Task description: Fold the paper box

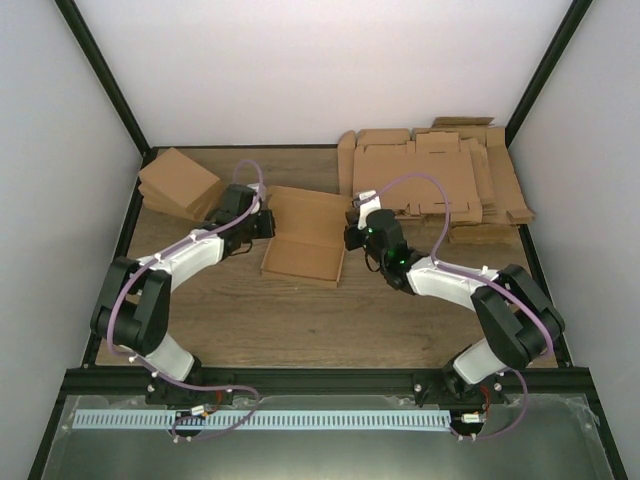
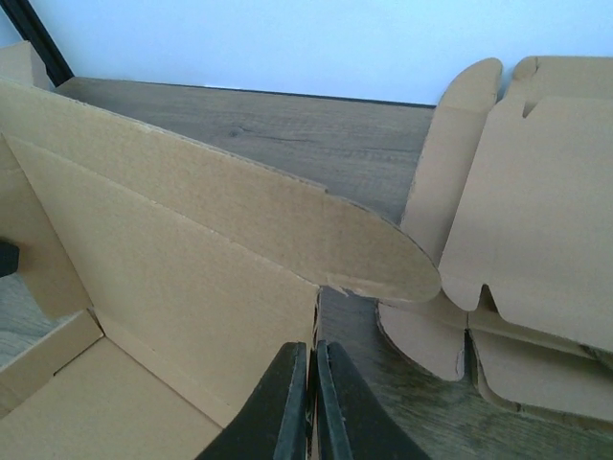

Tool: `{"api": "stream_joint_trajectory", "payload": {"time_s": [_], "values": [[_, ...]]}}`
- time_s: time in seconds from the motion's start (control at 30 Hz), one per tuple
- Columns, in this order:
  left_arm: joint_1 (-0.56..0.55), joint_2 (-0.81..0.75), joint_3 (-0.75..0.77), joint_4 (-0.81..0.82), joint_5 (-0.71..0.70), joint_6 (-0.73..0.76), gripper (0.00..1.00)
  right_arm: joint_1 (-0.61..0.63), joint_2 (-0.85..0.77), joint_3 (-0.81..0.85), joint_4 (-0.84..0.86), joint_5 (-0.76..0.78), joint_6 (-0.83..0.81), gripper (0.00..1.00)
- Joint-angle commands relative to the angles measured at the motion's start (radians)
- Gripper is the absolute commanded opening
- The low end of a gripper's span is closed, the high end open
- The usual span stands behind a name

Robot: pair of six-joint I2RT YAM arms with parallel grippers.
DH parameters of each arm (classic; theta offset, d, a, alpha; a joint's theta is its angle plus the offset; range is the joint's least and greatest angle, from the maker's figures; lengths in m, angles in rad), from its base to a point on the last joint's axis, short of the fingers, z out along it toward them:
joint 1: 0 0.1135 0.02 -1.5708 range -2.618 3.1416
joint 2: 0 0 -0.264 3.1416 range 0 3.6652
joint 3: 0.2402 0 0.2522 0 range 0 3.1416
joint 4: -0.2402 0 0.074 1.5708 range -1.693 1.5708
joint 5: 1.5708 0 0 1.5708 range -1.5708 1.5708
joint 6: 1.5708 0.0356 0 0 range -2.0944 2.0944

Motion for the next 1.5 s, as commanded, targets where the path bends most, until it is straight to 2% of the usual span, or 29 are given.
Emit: {"api": "stream_joint_trajectory", "payload": {"time_s": [0.0,0.33,0.63,0.77,1.07,1.23,1.47], "values": [[-0.027,-0.002,-0.044,0.063,0.031,-0.034,0.07,0.012,0.001,0.044,-0.053,-0.037,0.122,0.06],[-0.058,-0.018,-0.157,0.161,0.028,-0.08,0.05,0.114,0.01,0.086,-0.155,0.071,0.328,0.06],[-0.063,-0.101,-0.201,0.187,0.006,-0.079,0.05,0.126,0.049,0.251,-0.322,0.135,0.471,0.08],[-0.062,-0.129,-0.219,0.197,0.013,-0.087,0.05,0.126,0.067,0.288,-0.364,0.105,0.511,0.13],[-0.063,-0.112,-0.294,0.254,0.039,-0.097,0.05,0.125,0.056,0.121,-0.269,0.096,0.52,0.13],[-0.07,-0.11,-0.306,0.259,0.044,-0.108,0.05,0.125,0.06,0.097,-0.283,0.057,0.568,0.12],[-0.072,-0.123,-0.305,0.214,0.035,-0.106,0.06,0.126,0.038,0.046,-0.276,0.068,0.538,0.11]]}}
